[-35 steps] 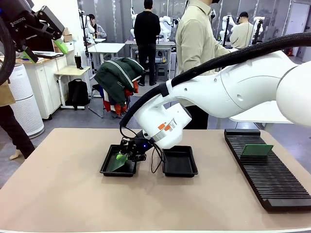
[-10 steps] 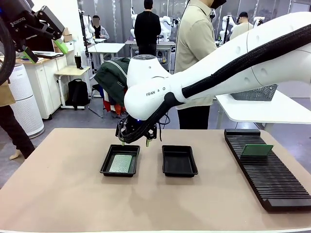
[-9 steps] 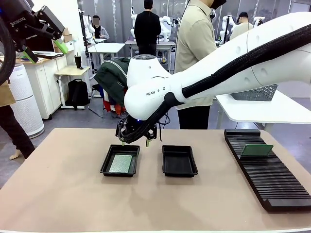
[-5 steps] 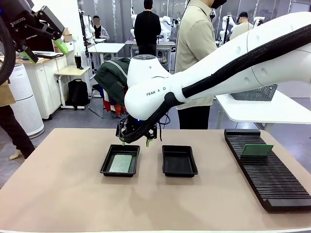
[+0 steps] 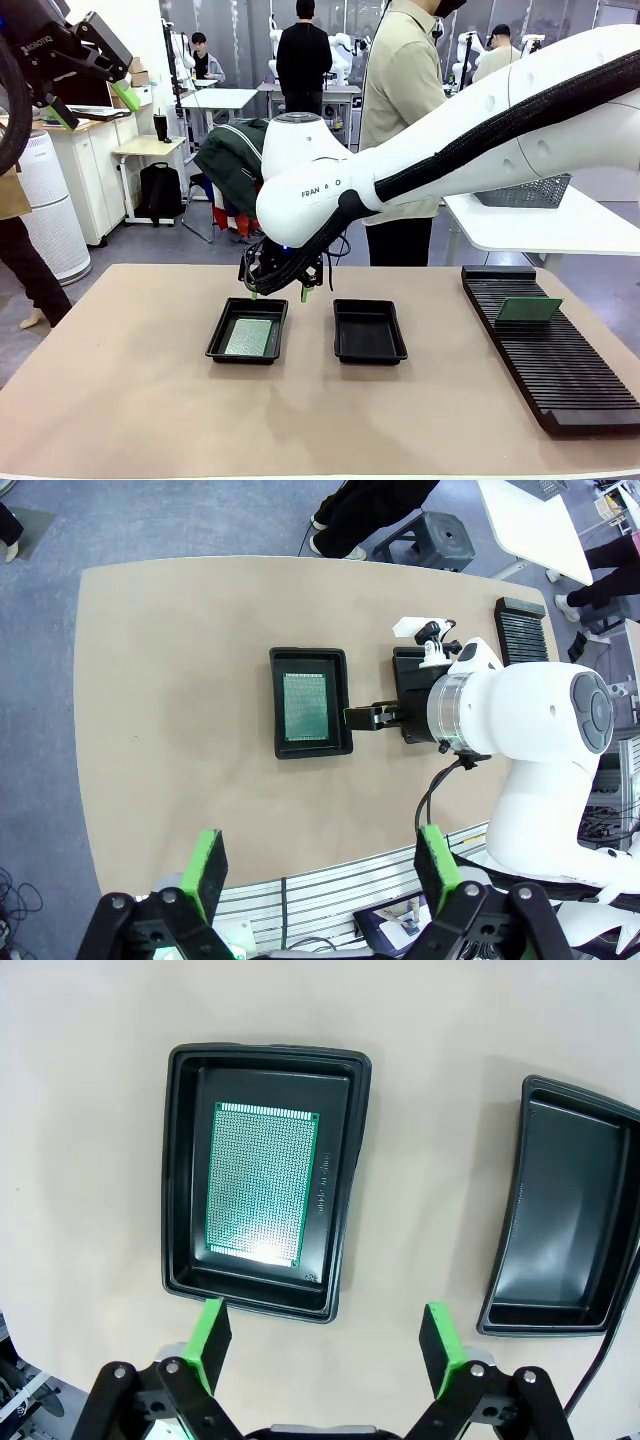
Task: Inspect and transfer BCBs to ESD trays.
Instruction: Pick up the ESD tray and place it on the left side of the table.
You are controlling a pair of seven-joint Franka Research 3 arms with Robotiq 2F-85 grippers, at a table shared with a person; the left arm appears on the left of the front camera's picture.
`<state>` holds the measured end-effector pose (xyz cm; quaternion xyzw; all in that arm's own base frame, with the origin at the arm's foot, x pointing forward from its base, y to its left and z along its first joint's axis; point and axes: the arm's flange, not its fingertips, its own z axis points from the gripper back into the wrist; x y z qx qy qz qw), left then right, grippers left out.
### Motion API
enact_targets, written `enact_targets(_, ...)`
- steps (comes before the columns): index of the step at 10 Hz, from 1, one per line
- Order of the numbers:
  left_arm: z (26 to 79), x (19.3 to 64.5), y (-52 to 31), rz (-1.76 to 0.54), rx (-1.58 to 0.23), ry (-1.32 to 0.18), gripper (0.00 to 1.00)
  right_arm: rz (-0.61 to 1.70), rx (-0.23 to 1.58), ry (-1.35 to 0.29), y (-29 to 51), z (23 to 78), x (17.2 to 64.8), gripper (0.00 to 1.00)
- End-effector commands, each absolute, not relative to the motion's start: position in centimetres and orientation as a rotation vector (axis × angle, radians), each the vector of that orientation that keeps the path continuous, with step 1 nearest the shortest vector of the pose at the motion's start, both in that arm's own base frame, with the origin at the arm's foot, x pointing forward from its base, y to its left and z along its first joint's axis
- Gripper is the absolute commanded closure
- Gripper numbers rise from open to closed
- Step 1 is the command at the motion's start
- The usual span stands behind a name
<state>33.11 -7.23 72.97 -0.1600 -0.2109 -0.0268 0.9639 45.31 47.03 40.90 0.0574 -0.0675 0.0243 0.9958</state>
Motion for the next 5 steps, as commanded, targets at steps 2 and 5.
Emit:
enact_targets(2,72.86,33.12,-7.09,-0.051,-0.325,-0.425,0.00,0.046,0.116,-0.139,47.03,40.87,45.27,0.00)
enact_targets(5,72.86,33.12,-7.09,-0.051,-0.325,-0.425,0.00,0.046,0.116,-0.139,47.03,40.87,45.27,0.00)
